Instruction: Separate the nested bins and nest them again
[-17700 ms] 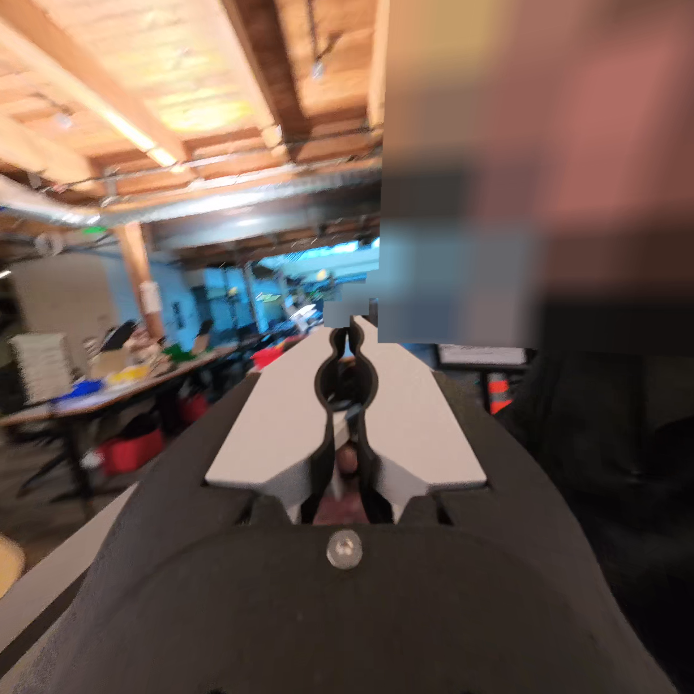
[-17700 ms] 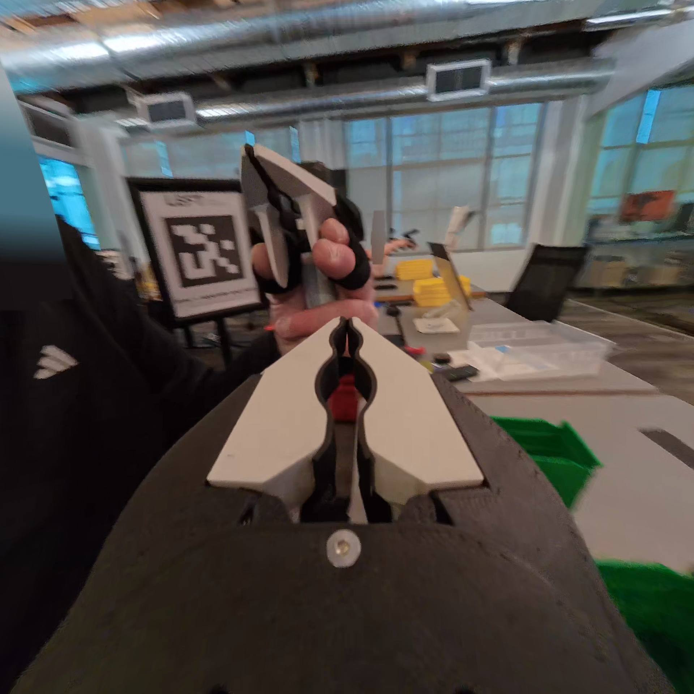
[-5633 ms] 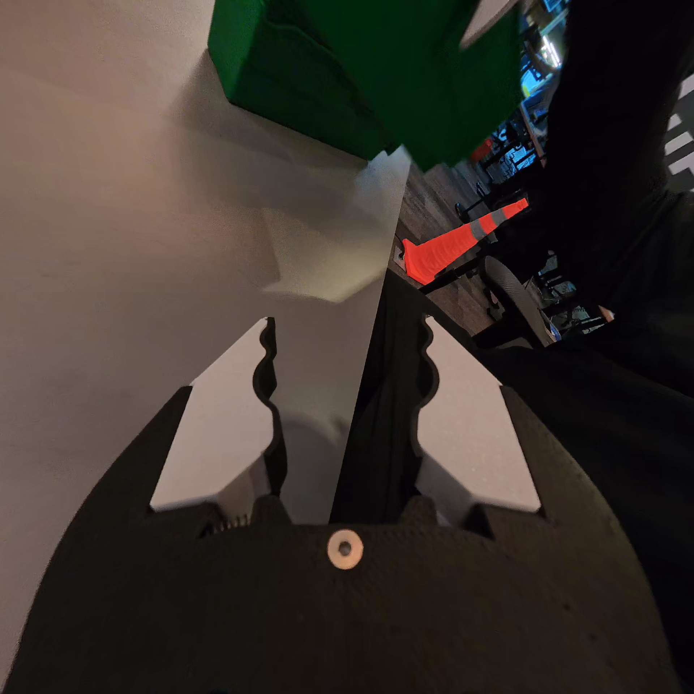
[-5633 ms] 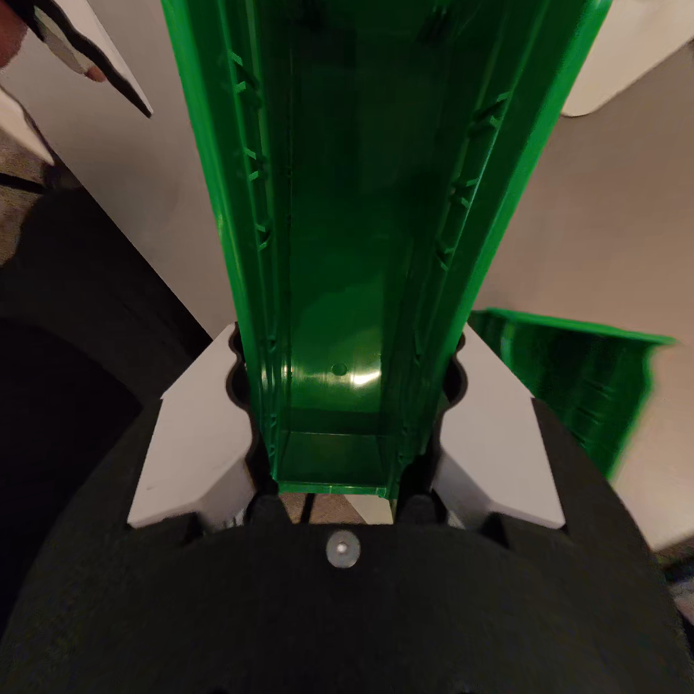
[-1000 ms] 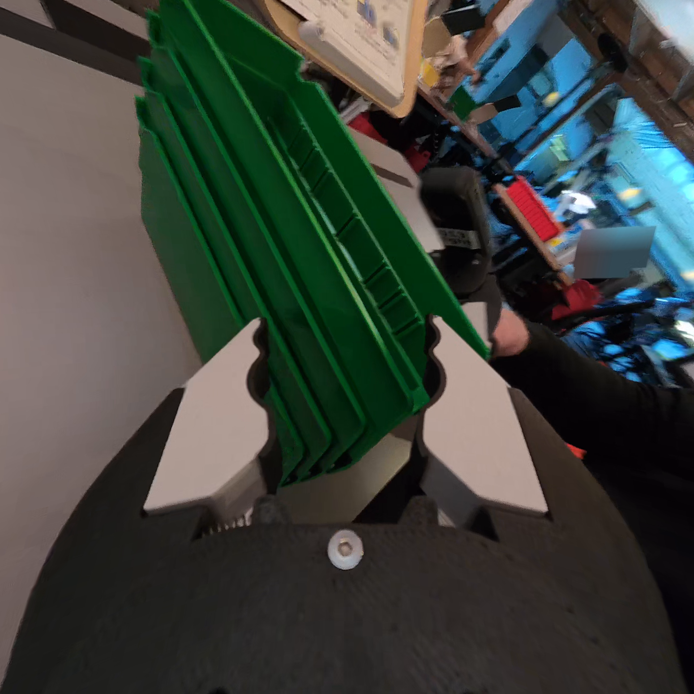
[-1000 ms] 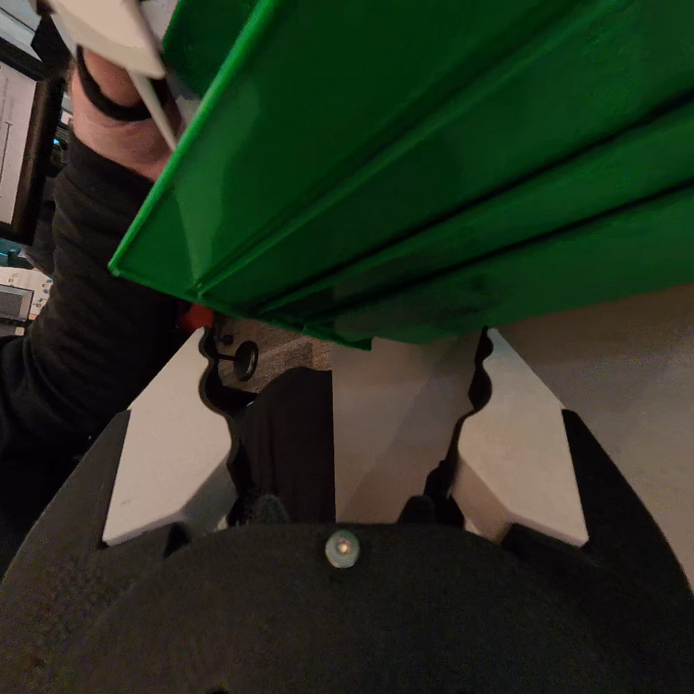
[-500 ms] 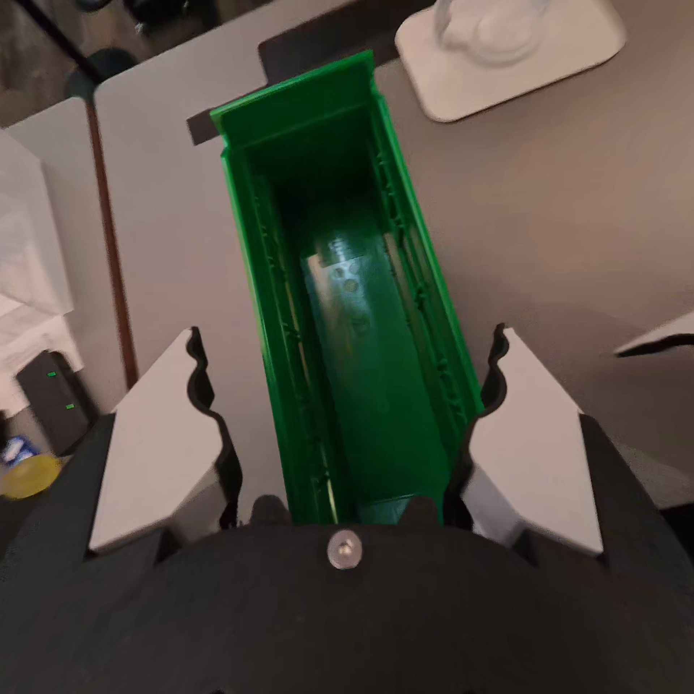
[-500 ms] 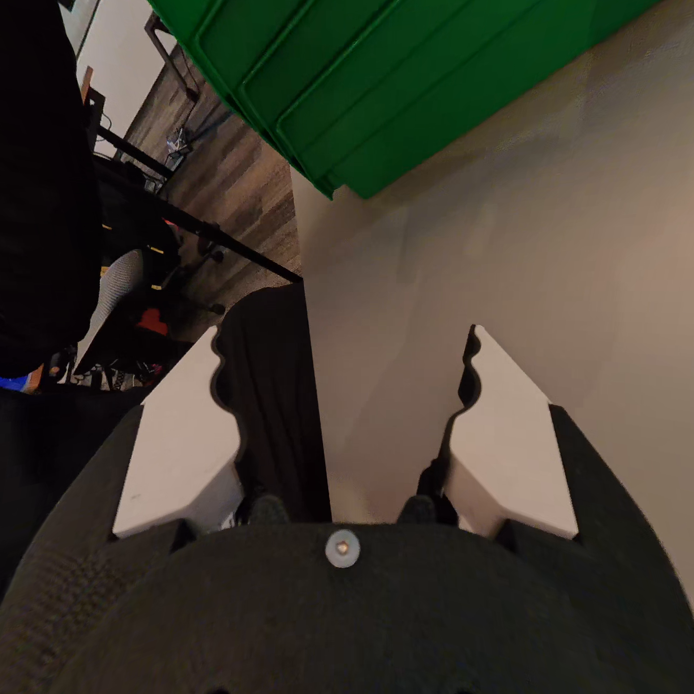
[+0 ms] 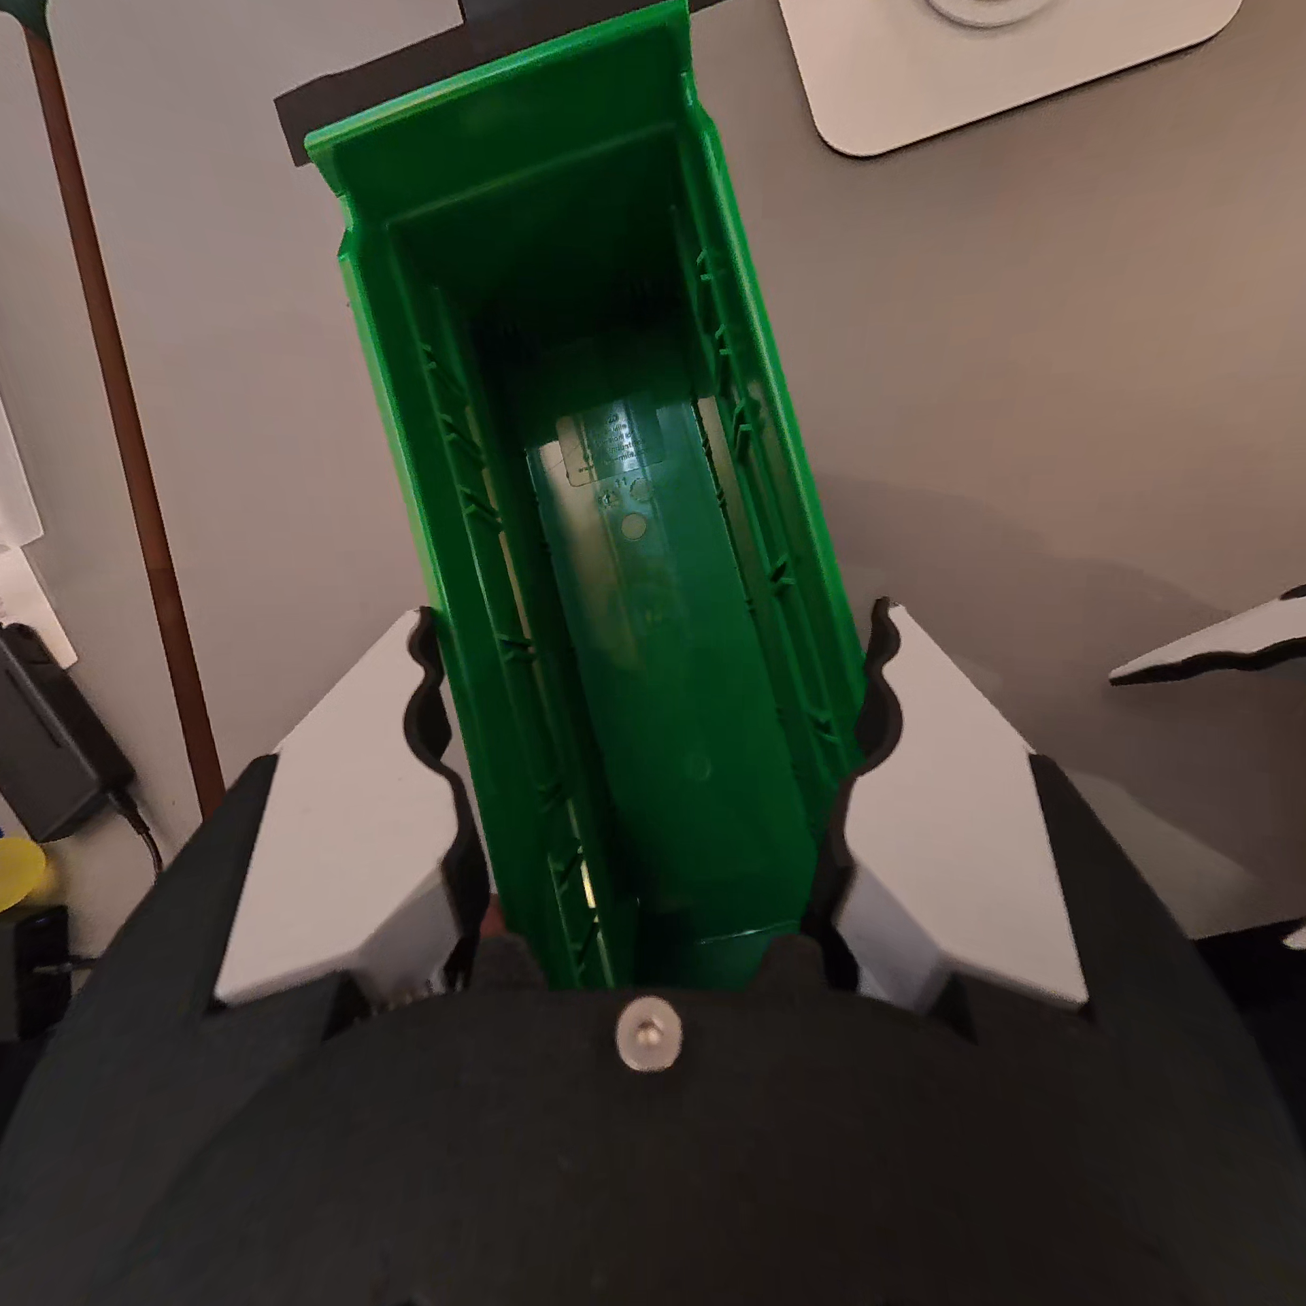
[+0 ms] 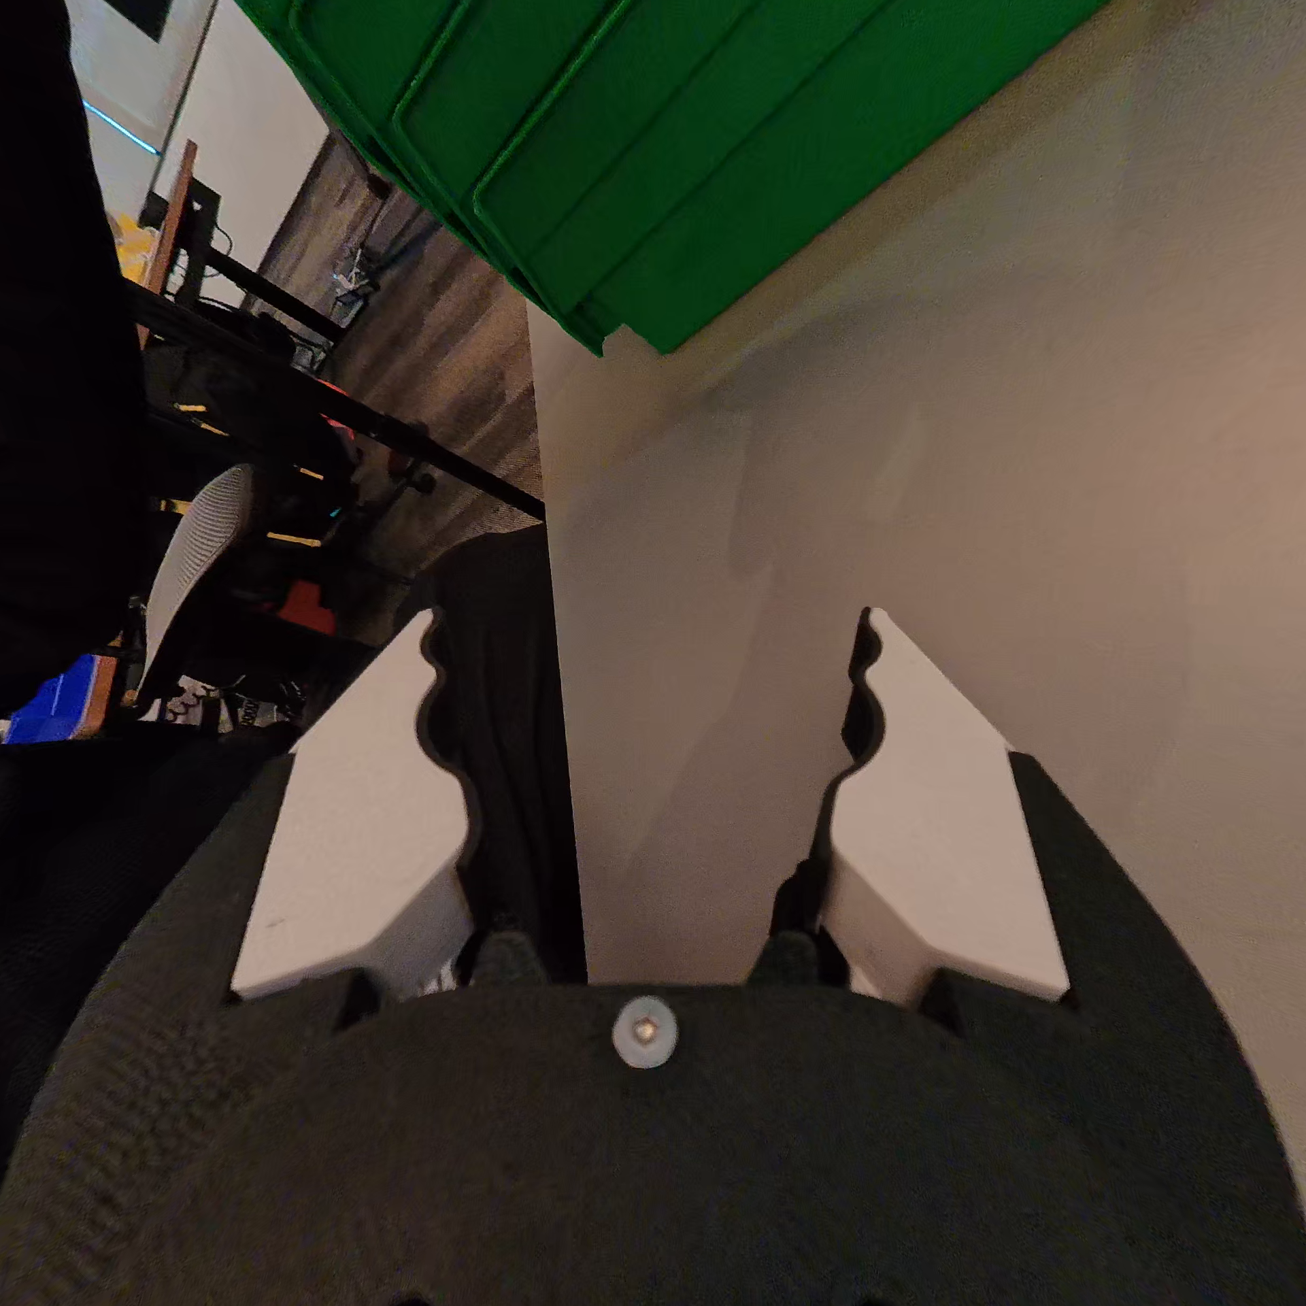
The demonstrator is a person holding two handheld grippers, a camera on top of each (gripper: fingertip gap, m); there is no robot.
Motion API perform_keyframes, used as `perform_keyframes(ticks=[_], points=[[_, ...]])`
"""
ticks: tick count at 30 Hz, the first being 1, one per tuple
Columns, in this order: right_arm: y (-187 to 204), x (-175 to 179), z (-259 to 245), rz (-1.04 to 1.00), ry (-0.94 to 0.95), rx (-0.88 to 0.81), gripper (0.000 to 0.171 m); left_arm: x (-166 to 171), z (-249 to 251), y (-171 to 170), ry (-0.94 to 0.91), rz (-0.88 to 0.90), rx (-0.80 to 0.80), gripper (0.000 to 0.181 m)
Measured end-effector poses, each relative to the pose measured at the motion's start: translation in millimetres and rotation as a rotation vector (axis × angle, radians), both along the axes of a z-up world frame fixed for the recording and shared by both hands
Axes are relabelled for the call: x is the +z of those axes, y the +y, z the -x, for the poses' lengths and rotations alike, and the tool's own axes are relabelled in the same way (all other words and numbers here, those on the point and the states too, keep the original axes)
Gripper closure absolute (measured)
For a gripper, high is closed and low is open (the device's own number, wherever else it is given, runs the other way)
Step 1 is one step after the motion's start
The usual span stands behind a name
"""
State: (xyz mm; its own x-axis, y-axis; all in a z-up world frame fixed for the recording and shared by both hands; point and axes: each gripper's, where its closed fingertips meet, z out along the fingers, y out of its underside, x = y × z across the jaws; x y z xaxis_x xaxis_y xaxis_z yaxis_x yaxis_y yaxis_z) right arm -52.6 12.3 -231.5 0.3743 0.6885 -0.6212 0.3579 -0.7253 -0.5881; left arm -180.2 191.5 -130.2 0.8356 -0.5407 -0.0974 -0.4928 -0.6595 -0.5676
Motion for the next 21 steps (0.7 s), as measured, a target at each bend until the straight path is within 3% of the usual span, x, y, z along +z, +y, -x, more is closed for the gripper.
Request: perform_keyframes(ticks=[2,9,21], points=[[-0.1,-1.7,-0.7,0.006,0.000,0.000,0.061,-5.9,2.2,0.7,0.045,0.007,-0.006,0.057],[-0.9,-8.0,-0.5,0.026,0.000,0.006,0.062,-1.3,1.7,2.7,0.037,-0.026,-0.012,0.080],[-2.0,-18.4,0.6,0.064,0.008,0.019,0.065,13.7,10.4,8.2,0.046,-0.089,-0.008,0.088]])
